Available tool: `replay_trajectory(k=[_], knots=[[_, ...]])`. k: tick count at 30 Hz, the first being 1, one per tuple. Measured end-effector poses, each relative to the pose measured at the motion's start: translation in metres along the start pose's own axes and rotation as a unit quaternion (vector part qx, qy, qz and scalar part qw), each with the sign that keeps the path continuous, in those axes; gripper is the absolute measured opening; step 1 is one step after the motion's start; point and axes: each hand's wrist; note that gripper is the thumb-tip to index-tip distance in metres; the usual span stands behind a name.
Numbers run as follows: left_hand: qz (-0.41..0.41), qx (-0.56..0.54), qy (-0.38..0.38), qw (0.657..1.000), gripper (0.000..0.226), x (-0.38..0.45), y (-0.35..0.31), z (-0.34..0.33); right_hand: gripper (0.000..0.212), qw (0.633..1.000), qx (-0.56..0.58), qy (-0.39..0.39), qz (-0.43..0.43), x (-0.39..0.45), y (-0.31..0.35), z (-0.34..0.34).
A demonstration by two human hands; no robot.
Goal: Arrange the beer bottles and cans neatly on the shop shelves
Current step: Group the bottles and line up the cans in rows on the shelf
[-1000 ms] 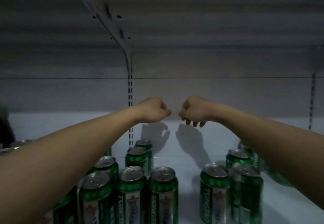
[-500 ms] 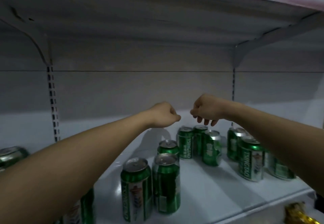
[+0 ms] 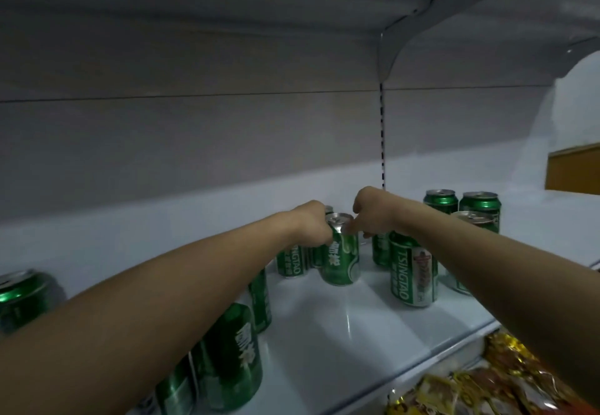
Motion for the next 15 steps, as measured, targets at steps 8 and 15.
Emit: replay_trajectory(k=[8,15], knots=[[0.026,-0.113,-0.032,0.993,0.015,0.015,0.008,-0.007,0.028,0.998,0.063,0.010,0.020,0.009,0.004,-0.008],[-0.010,-0.178,-0.067,0.982,0.029,0.000,0.014,0.020,0.030,0.977,0.208,-0.035,0.016,-0.007,0.012,0.002]])
Point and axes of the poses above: each hand's wrist, its own x-axis towards the middle knuckle, its own z-axis out of the back of the hand, y = z × x, and after that the axes turned 14 degrees about -x, right-handed
